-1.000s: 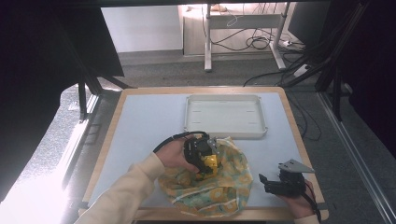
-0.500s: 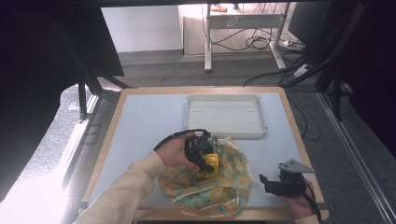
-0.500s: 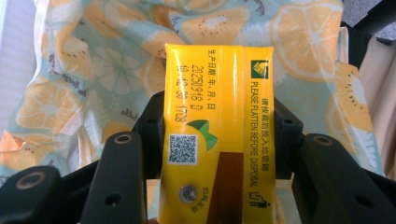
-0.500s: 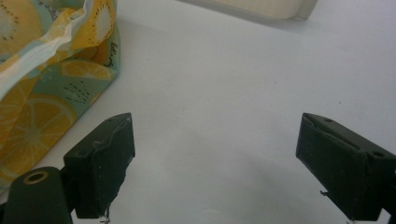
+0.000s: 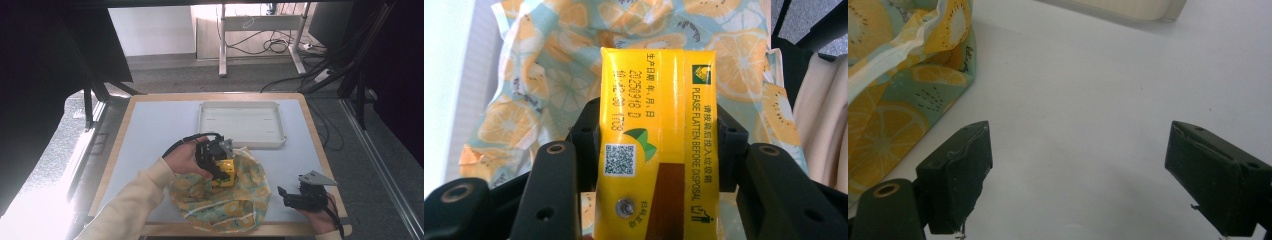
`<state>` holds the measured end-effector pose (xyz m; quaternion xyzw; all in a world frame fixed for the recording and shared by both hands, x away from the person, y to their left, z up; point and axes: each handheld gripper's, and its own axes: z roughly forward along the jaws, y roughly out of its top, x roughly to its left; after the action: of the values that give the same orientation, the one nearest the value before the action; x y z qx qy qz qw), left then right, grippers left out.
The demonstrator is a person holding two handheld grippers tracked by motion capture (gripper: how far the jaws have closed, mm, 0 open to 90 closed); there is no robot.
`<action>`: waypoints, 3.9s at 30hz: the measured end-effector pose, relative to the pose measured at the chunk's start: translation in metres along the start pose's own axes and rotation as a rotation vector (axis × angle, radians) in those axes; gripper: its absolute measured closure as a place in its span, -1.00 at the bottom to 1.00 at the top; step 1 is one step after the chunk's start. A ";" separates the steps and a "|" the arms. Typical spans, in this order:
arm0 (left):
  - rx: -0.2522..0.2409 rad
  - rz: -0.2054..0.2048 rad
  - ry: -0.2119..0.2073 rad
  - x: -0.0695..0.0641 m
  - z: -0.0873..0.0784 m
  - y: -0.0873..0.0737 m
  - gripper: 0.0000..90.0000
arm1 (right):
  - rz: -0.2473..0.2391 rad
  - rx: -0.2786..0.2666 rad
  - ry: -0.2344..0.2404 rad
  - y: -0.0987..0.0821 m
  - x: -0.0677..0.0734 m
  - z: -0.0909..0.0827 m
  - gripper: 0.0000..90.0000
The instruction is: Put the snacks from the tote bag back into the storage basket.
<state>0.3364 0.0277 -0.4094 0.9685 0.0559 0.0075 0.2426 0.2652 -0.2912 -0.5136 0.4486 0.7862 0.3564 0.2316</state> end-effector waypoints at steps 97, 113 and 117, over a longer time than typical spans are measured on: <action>-0.153 -0.053 0.068 0.057 -0.074 -0.003 0.17 | 0.007 -0.006 -0.008 0.000 -0.002 -0.002 -0.74; -0.143 -0.076 0.081 0.071 -0.079 -0.007 0.17 | 0.003 -0.009 -0.012 0.000 -0.003 -0.002 -0.74; -0.144 -0.082 0.090 0.075 -0.078 -0.008 0.17 | 0.004 -0.009 -0.012 0.000 -0.003 -0.001 -0.74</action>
<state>0.4070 0.0799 -0.3452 0.9441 0.1060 0.0453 0.3088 0.2653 -0.2943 -0.5128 0.4513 0.7824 0.3575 0.2375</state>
